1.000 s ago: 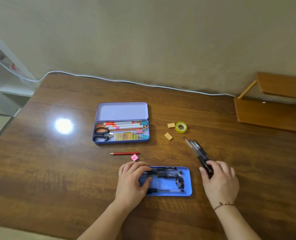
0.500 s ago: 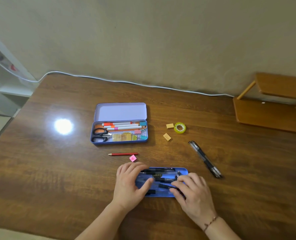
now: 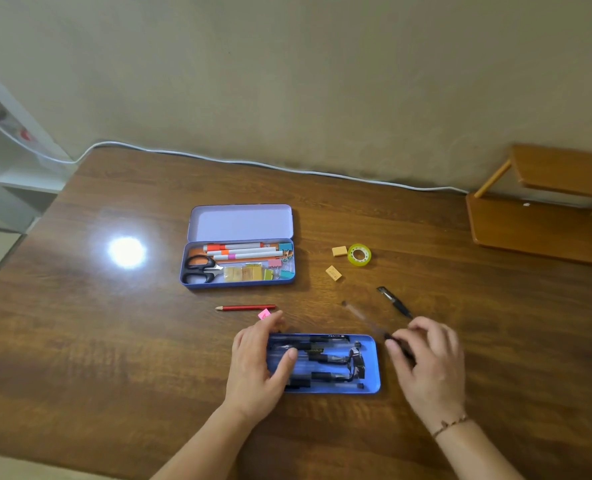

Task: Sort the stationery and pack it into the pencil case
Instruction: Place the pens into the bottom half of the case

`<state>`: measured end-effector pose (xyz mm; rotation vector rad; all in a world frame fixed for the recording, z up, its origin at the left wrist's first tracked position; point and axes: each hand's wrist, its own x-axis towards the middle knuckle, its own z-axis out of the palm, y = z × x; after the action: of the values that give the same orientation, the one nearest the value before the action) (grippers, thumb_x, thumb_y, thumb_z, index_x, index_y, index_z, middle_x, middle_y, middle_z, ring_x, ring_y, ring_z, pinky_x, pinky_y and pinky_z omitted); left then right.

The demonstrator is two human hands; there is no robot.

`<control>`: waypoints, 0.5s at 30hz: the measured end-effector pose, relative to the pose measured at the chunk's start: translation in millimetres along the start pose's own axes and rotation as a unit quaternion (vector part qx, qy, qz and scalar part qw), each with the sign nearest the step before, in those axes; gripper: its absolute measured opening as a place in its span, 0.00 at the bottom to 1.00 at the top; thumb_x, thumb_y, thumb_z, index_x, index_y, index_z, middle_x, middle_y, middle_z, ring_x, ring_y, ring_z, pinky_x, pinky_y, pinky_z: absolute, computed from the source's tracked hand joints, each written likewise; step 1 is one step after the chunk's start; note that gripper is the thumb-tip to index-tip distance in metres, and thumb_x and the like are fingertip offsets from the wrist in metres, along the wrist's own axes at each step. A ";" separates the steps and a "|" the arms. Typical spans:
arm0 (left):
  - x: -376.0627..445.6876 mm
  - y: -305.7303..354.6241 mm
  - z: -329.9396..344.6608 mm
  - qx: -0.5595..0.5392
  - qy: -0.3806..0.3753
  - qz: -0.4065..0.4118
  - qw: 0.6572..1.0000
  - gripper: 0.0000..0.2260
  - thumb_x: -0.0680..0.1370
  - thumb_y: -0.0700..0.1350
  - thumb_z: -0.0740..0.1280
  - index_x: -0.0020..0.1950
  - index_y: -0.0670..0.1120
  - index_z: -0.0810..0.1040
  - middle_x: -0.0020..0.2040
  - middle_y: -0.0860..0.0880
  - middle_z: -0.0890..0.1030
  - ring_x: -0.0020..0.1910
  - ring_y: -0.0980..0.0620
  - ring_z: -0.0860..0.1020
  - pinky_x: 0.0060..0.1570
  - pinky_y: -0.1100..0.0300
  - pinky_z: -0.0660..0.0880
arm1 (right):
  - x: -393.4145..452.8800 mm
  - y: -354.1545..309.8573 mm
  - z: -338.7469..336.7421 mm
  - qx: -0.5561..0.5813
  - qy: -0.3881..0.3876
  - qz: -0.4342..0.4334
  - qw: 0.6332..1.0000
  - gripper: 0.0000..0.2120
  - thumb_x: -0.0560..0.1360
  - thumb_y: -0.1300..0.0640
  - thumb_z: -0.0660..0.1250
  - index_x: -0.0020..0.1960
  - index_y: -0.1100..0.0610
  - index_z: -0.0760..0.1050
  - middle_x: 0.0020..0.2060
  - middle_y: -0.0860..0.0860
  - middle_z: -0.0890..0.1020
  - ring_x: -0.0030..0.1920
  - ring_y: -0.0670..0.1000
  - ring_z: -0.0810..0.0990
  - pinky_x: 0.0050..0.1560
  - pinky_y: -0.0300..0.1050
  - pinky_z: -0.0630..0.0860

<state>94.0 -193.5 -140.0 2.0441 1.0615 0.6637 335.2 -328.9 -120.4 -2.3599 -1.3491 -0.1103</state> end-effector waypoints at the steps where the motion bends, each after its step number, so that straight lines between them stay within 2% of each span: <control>1: -0.5 -0.2 -0.4 -0.005 0.001 0.002 1.000 0.23 0.78 0.58 0.61 0.71 0.54 0.68 0.61 0.62 0.75 0.60 0.57 0.72 0.62 0.62 0.63 | -4.8 -11.0 0.1 0.026 -0.005 -0.049 0.998 0.13 0.73 0.46 0.64 0.43 0.53 0.81 0.49 0.51 0.78 0.52 0.56 0.73 0.52 0.52 0.71; 4: 1.4 -0.2 -0.6 0.006 -0.004 0.019 1.000 0.20 0.77 0.59 0.62 0.67 0.54 0.72 0.59 0.62 0.76 0.59 0.59 0.73 0.61 0.59 0.65 | -21.4 -42.3 8.6 0.023 -0.075 -0.164 0.983 0.10 0.72 0.44 0.65 0.42 0.50 0.79 0.50 0.47 0.78 0.54 0.53 0.72 0.55 0.49 0.71; 7: 3.3 -3.2 2.1 0.073 -0.015 0.046 0.996 0.12 0.74 0.56 0.67 0.56 0.55 0.79 0.56 0.61 0.78 0.58 0.60 0.73 0.61 0.53 0.67 | -24.3 -48.4 17.7 0.033 -0.103 -0.159 0.981 0.12 0.73 0.41 0.64 0.45 0.47 0.78 0.51 0.45 0.78 0.57 0.51 0.73 0.55 0.49 0.72; 10: 3.6 -5.8 3.8 0.080 -0.019 0.038 0.996 0.10 0.72 0.52 0.70 0.52 0.55 0.81 0.55 0.61 0.78 0.58 0.58 0.73 0.62 0.53 0.67 | -11.3 -25.4 14.6 0.060 -0.040 -0.051 0.996 0.14 0.76 0.45 0.62 0.52 0.52 0.80 0.52 0.47 0.80 0.55 0.53 0.74 0.56 0.49 0.71; 12: 3.4 -5.0 3.5 0.078 -0.018 0.038 0.996 0.09 0.72 0.51 0.69 0.51 0.55 0.81 0.55 0.61 0.78 0.57 0.58 0.73 0.62 0.54 0.66 | 0.2 2.6 4.9 0.005 -0.009 0.065 0.998 0.14 0.75 0.50 0.65 0.57 0.54 0.79 0.55 0.51 0.79 0.56 0.56 0.73 0.57 0.51 0.70; 14: 3.1 -2.2 1.8 0.068 -0.015 0.034 0.997 0.09 0.73 0.50 0.67 0.52 0.54 0.80 0.54 0.61 0.78 0.58 0.59 0.73 0.63 0.55 0.66 | 8.0 26.8 -4.6 -0.051 -0.048 0.169 0.983 0.15 0.73 0.50 0.68 0.58 0.52 0.78 0.57 0.52 0.78 0.57 0.57 0.71 0.55 0.52 0.71; 15: 3.0 -0.7 0.6 0.054 -0.013 0.028 0.998 0.10 0.74 0.49 0.66 0.54 0.54 0.79 0.54 0.61 0.78 0.58 0.60 0.73 0.63 0.56 0.66 | 9.2 34.5 -6.6 -0.062 -0.070 0.188 0.978 0.13 0.73 0.50 0.68 0.57 0.52 0.79 0.56 0.51 0.79 0.57 0.56 0.71 0.54 0.52 0.71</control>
<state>95.6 -190.9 -140.6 2.1760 1.0482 0.6184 369.8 -339.3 -122.8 -2.7286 -0.9515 0.0872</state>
